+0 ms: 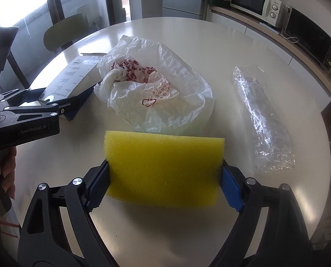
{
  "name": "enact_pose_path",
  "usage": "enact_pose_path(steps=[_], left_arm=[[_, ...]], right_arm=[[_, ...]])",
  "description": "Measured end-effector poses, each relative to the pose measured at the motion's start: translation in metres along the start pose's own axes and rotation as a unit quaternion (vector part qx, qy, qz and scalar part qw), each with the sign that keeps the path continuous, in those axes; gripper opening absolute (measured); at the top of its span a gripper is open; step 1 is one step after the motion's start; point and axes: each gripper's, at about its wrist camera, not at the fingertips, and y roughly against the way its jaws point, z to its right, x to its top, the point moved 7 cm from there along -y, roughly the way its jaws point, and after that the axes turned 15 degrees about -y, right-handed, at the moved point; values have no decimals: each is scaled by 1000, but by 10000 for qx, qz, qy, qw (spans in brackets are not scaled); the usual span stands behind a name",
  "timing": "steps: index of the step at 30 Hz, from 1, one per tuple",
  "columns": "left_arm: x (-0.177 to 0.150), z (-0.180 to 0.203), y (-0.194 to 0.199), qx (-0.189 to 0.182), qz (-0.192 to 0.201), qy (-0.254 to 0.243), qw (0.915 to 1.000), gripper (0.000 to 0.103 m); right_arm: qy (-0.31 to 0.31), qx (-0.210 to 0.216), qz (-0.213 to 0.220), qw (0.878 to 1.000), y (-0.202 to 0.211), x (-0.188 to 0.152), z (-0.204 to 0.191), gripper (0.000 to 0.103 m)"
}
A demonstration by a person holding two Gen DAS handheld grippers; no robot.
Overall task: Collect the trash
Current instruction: 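Grasp the HP printer box with the left tool while the right tool grasps the yellow sponge, then carry the HP box and yellow sponge down over the blue wastebasket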
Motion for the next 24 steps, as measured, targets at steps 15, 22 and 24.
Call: enact_pose_path(steps=[15,22,24], left_arm=[[-34,7,64,24,532,447,9976,76],[-59,29,95,-46,697,456,9965,76],[-66,34,104,-67,756,441,9961,76]], right_arm=[[-150,300,317,9989,45,-25,10,79],[-71,485,454,9978,69,-43,13,79],[-86,545,494,9973,75,-48,15,79]])
